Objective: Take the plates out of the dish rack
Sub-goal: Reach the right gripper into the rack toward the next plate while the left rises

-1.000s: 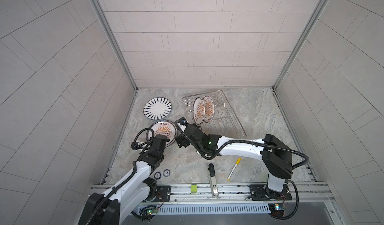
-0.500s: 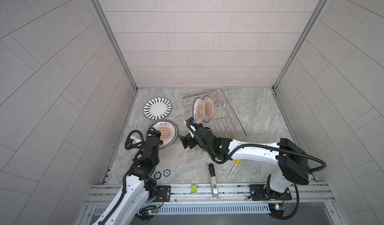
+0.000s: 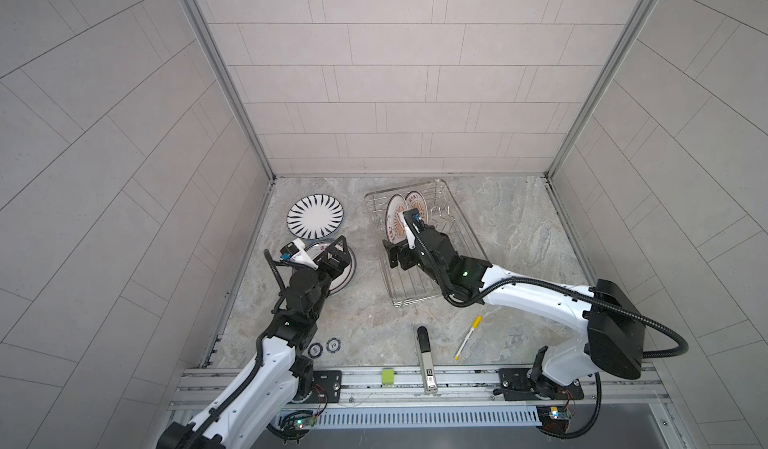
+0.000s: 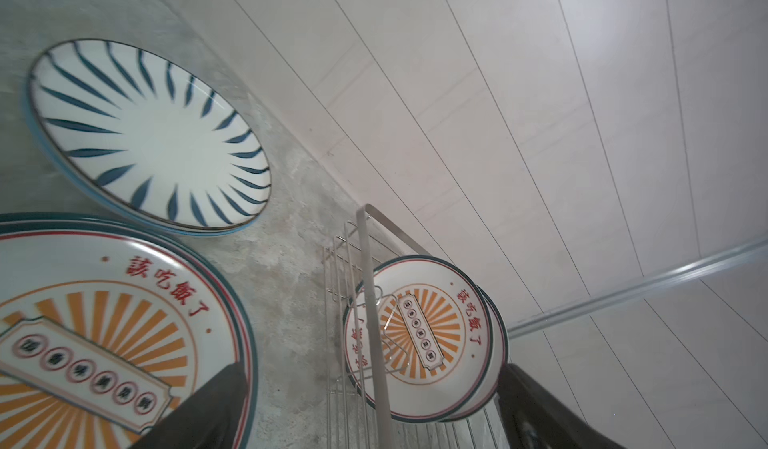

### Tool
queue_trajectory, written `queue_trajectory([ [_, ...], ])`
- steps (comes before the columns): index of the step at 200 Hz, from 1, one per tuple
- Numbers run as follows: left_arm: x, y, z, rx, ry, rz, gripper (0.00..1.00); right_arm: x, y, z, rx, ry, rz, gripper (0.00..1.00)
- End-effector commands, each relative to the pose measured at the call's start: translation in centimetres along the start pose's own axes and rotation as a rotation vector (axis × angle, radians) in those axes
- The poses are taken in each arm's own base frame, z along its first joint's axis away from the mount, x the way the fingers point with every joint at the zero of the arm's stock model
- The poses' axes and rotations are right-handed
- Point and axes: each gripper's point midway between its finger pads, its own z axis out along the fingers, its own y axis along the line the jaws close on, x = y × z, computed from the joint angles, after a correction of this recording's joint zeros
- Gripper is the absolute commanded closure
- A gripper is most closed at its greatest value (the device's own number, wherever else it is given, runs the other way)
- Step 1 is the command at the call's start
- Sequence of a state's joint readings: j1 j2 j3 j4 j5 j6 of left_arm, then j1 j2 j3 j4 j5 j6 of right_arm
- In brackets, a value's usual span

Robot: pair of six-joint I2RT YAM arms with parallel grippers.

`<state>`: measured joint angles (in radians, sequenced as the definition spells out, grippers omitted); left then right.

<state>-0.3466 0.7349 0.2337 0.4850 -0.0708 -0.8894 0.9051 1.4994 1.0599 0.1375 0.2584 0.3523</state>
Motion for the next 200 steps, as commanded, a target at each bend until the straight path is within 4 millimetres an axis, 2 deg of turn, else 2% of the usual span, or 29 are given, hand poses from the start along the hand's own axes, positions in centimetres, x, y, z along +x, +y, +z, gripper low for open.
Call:
queue_trajectory([
  [1,0.5,-5.4,0.3,0.223,0.036,0.109,0.00,-0.9,-2.6,-0.4,0.059,0.016,0.041,0.00],
  [16,2.7,-6.8,0.8,0.267,0.113,0.156,0.00,-1.1,-3.8,0.2,0.067,0.034,0.061,0.00],
  [21,2.7,-8.3,0.9,0.304,0.118,0.194,0.00,-1.1,-4.1,0.4,0.067,0.038,0.071,0.01],
  [34,4.3,-9.9,1.2,0.346,0.168,0.244,0.00,-1.3,-5.0,0.8,0.080,0.045,0.089,0.03],
  [62,6.6,-11.6,1.9,0.393,0.221,0.275,0.00,-1.7,-6.4,2.0,0.126,0.075,0.092,0.14],
  [117,7.9,-11.1,3.3,0.416,0.202,0.225,0.00,-1.1,-8.1,5.6,0.203,0.148,0.091,0.44],
  [154,8.7,-11.1,3.8,0.441,0.211,0.187,0.00,-0.5,-8.1,7.7,0.229,0.195,0.065,0.58],
  [200,8.2,-10.3,3.6,0.405,0.187,0.211,0.00,0.4,-8.1,9.5,0.276,0.236,0.038,0.72],
])
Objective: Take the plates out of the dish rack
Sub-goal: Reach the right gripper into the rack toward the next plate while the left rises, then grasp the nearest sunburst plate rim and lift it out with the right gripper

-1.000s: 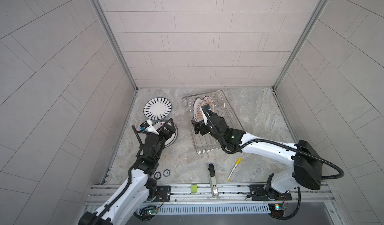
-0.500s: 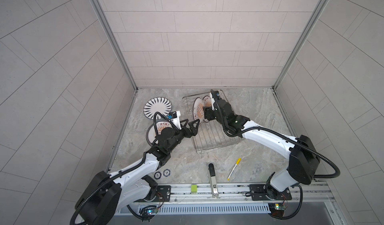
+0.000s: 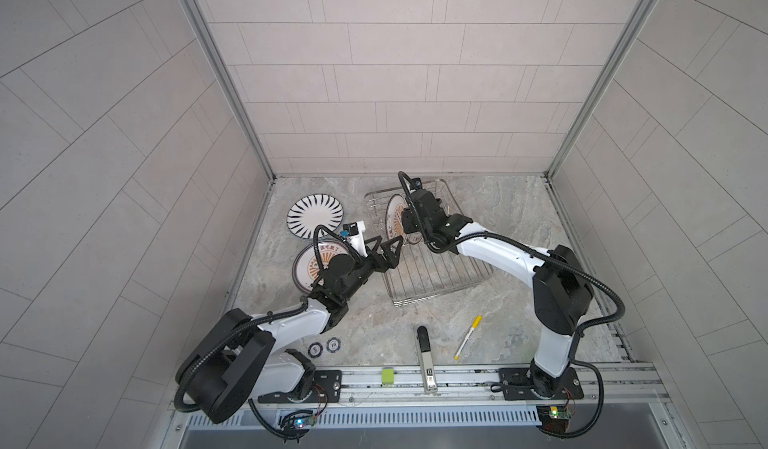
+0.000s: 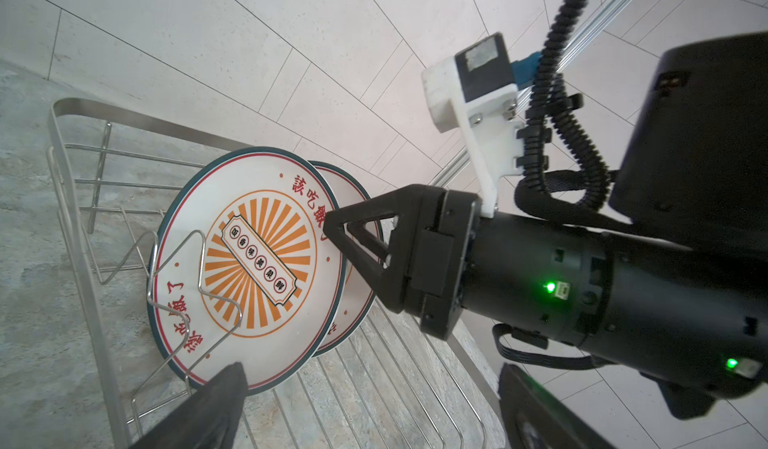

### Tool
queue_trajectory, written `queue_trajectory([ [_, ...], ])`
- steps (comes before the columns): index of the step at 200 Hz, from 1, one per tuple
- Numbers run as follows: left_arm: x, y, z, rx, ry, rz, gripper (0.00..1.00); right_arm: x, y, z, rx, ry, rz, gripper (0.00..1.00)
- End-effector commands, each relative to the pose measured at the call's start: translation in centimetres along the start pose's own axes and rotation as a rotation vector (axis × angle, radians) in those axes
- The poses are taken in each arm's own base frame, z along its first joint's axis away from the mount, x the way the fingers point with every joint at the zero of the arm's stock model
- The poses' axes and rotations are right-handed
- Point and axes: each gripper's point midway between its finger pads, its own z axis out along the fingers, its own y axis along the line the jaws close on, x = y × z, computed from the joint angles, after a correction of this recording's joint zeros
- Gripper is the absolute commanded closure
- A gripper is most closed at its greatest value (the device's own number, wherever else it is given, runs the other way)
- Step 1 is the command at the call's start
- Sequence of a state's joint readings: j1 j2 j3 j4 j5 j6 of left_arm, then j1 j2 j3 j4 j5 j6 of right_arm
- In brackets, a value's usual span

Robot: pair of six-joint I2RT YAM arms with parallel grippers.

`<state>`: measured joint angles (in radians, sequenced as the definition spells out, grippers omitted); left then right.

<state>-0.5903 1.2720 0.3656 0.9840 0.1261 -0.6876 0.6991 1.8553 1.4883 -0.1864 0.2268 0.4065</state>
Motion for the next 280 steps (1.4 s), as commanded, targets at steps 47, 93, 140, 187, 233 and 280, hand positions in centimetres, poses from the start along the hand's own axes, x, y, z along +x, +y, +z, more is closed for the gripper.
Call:
queue_trajectory([
  [47,-1.4,-0.1,-1.4,-0.012,-0.066,0.036,0.00,0.3,-0.7,1.4,0.256,0.029,-0.099,0.73],
  [93,-1.6,0.4,-2.3,-0.044,-0.081,0.057,0.00,1.0,-0.9,2.5,0.313,0.051,-0.119,0.79],
  [140,-0.9,0.6,-2.6,-0.036,-0.062,0.057,0.00,0.3,-1.0,2.2,0.332,0.029,-0.104,0.88],
  [187,-0.6,1.2,-3.1,-0.050,-0.070,0.058,0.00,-2.1,-0.6,0.2,0.377,-0.042,-0.098,0.89],
  [233,-0.9,1.4,-3.8,-0.071,-0.088,0.069,0.00,-3.9,-0.4,-1.6,0.386,-0.083,-0.114,0.90],
  [280,-1.1,1.7,-4.2,-0.084,-0.100,0.072,0.00,-5.8,-0.3,-4.5,0.431,-0.135,-0.148,0.91],
])
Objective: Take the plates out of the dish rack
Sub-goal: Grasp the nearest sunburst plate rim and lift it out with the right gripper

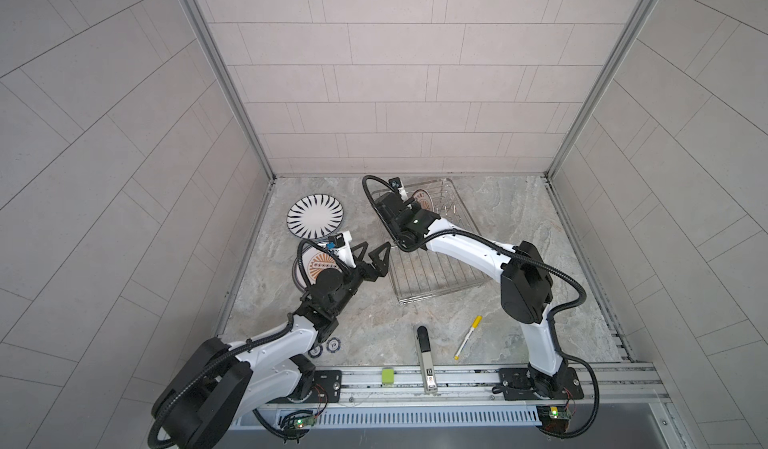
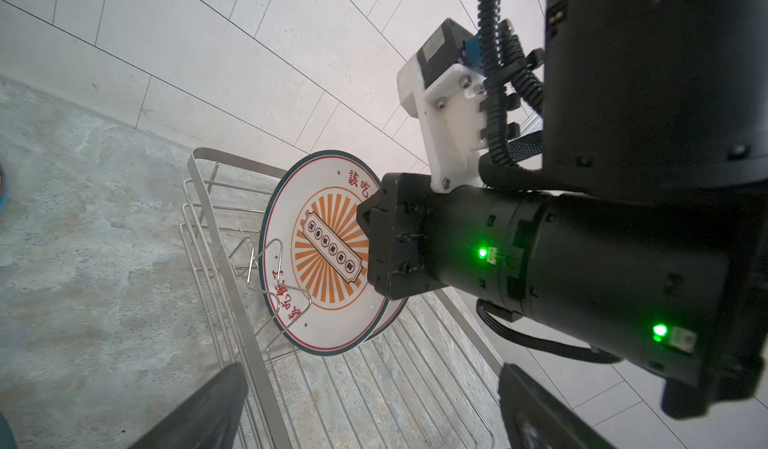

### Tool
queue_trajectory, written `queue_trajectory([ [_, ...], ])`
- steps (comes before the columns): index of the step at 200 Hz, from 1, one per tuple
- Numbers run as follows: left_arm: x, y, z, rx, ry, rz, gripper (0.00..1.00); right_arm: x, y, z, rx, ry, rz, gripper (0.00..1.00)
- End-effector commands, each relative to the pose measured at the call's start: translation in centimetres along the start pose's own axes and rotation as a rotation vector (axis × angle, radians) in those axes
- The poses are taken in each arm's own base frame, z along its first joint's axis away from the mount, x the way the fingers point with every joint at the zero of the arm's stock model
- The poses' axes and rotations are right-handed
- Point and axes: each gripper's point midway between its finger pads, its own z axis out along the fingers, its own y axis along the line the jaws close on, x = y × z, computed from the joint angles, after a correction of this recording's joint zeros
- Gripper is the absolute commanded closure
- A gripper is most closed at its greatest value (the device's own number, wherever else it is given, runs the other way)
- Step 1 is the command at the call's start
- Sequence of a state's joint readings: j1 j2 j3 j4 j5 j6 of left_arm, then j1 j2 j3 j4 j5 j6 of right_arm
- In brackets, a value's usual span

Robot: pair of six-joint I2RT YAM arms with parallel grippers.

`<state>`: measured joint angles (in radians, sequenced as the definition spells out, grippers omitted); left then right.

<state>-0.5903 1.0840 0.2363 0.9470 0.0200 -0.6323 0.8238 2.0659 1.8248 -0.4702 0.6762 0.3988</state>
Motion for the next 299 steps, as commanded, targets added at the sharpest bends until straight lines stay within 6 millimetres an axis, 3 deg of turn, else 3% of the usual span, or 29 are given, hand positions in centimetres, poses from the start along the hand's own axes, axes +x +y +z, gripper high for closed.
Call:
queue_trajectory([
  [1,-0.3,0.3,-0.3,-0.014,-0.017,0.018,0.00,-4.1,-3.4,-3.7,0.077,-0.097,0.030,0.91],
  [81,-0.8,-0.2,-0.8,0.005,-0.027,0.012,0.00,-5.6,-5.2,-8.3,0.061,-0.179,0.037,0.93],
  [107,-1.1,-0.4,-1.0,0.005,-0.027,0.009,0.00,-5.5,-4.6,-9.7,-0.123,-0.194,0.087,0.93],
  [165,-1.5,-1.2,-1.8,0.032,-0.024,0.012,0.00,-4.8,-5.7,-12.0,-0.397,-0.203,0.208,0.94],
  [233,-1.3,-4.7,-1.8,0.195,0.033,-0.005,0.00,-3.2,-7.4,-12.7,-0.741,-0.190,0.369,0.95],
  [271,-0.5,-4.7,-1.8,0.180,0.060,-0.014,0.00,-2.1,-8.8,-13.7,-0.898,-0.187,0.416,0.95],
  [299,-0.8,-6.5,-1.7,0.269,0.068,-0.066,0.00,-1.7,-9.6,-15.1,-1.013,-0.187,0.447,0.95],
])
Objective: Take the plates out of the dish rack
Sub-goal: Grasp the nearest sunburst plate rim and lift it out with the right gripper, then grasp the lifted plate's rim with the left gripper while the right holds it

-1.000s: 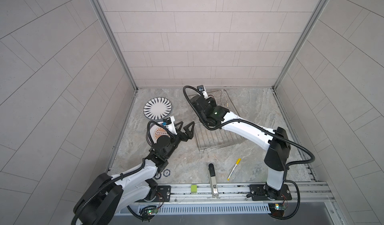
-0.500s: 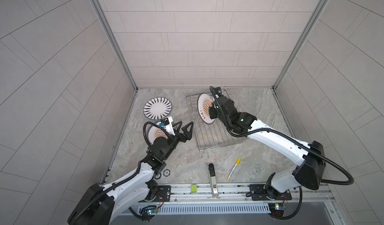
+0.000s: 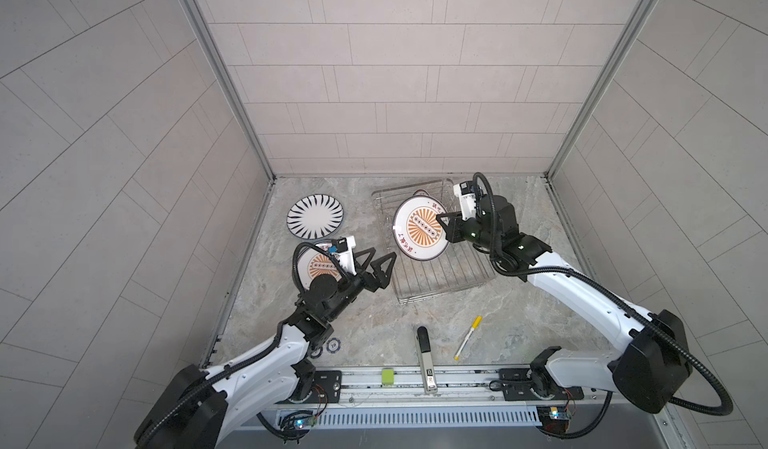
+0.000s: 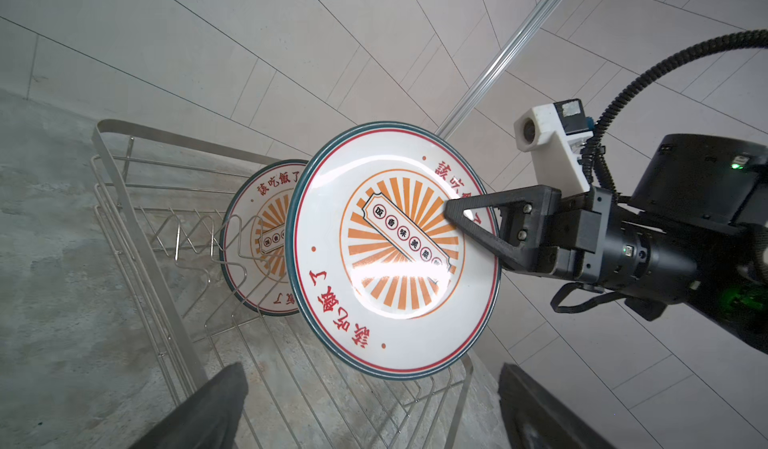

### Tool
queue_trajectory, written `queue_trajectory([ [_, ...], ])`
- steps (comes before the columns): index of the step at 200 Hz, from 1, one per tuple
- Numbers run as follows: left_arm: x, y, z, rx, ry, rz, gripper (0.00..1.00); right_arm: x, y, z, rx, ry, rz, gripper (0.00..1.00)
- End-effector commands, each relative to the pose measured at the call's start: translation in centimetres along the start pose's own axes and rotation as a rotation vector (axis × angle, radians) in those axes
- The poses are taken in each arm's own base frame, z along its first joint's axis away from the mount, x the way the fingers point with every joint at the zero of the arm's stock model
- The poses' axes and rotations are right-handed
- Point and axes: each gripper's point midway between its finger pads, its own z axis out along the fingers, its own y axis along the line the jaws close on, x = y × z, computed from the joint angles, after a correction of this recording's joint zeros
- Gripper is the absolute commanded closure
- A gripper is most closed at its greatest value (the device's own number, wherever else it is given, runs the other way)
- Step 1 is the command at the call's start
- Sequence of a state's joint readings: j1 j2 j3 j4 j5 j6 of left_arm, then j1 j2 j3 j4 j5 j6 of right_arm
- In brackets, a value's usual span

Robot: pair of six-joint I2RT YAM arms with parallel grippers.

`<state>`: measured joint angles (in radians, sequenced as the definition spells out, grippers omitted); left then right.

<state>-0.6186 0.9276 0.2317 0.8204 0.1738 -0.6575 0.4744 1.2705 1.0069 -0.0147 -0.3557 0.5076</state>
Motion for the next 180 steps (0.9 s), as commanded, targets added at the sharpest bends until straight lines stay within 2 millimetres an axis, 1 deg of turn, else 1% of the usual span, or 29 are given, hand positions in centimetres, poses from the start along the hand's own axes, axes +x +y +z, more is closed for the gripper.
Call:
queue_trajectory([
  [1,-1.4,-2.7,0.5,0.113,-0.022,-0.035,0.00,-2.5,3.9,-2.4,-0.226,-0.069,0.013,0.95],
  [13,-1.7,-3.0,0.5,0.119,-0.032,-0.047,0.00,-2.3,4.2,-2.9,-0.252,-0.065,0.014,0.95],
  [35,-1.9,-2.4,0.5,0.079,-0.056,-0.054,0.00,-2.0,4.5,-3.5,-0.304,-0.051,0.028,0.95],
  [40,-1.9,-2.3,0.5,0.073,-0.061,-0.055,0.01,-2.0,4.5,-3.5,-0.313,-0.045,0.033,0.95],
  [59,-1.9,-2.6,0.8,0.078,-0.056,-0.056,0.13,-1.6,4.7,-3.6,-0.352,-0.022,0.039,0.95],
  [70,-1.8,-3.1,1.0,0.091,-0.047,-0.057,0.15,-1.5,4.8,-3.6,-0.363,-0.017,0.042,0.95],
  [80,-1.4,-3.0,1.1,0.078,-0.043,-0.060,0.17,-1.5,4.9,-3.6,-0.376,-0.019,0.041,0.95],
  [94,-1.3,-3.0,1.2,0.065,-0.051,-0.057,0.24,-1.3,5.0,-3.6,-0.383,-0.011,0.045,0.95],
  [97,-2.1,-3.6,1.4,0.078,-0.069,-0.056,0.26,-1.3,5.0,-3.6,-0.381,-0.011,0.044,0.95],
  [102,-2.3,-3.7,1.6,0.075,-0.070,-0.059,0.29,-1.3,4.9,-3.5,-0.377,-0.009,0.043,0.95],
  [117,-2.0,-3.8,2.0,0.070,-0.051,-0.063,0.38,-1.1,4.6,-3.3,-0.369,-0.010,0.043,0.95],
  [135,-1.8,-3.9,2.4,0.071,-0.037,-0.063,0.46,-1.0,4.5,-3.3,-0.366,-0.010,0.039,0.95],
  [150,-1.6,-3.6,2.6,0.050,-0.032,-0.064,0.55,-0.8,4.0,-3.2,-0.334,-0.013,0.030,0.95],
  [168,-1.2,-3.4,3.0,0.035,-0.007,-0.065,0.62,-0.7,3.4,-3.3,-0.299,-0.023,0.014,0.95],
  [180,-1.0,-3.5,3.2,0.038,0.003,-0.064,0.71,-0.5,3.4,-3.2,-0.298,-0.020,0.013,0.95],
])
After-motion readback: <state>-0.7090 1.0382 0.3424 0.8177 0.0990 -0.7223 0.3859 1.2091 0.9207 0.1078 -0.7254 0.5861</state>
